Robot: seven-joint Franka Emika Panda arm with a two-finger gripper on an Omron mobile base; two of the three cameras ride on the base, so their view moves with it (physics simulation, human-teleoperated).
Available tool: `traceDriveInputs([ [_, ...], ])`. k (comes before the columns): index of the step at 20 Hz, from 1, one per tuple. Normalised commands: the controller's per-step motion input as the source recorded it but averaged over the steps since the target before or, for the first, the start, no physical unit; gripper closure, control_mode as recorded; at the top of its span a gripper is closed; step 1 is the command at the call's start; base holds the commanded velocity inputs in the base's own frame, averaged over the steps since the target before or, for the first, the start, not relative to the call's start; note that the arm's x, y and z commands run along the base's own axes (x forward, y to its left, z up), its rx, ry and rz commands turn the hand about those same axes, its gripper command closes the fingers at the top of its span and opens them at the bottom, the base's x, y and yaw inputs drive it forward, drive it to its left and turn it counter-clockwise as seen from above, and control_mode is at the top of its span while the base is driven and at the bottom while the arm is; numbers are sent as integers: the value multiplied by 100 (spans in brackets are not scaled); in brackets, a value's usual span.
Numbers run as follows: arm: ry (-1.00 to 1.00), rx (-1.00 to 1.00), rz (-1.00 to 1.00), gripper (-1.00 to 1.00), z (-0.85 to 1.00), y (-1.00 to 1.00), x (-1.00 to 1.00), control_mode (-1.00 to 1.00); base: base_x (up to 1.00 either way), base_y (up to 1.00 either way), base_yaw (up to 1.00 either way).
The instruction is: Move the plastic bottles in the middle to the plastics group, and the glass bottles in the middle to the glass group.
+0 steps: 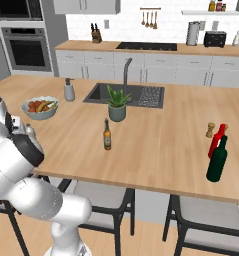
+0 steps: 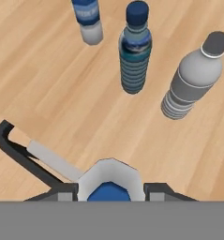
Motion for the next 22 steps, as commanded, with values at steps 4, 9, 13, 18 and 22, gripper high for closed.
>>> traceDriveInputs([
  [4,0,0,-7,100,0,24,16,-100,0,0,0],
  [9,0,0,-8,100,0,4,24,-100,0,0,0],
  [13,0,0,-6,100,-3,0,21,-100,0,0,0],
  [18,-1,0,-6,100,-11,1,12,-100,0,0,0],
  [22,-7,0,-6,100,-35,2,0,-100,0,0,0],
])
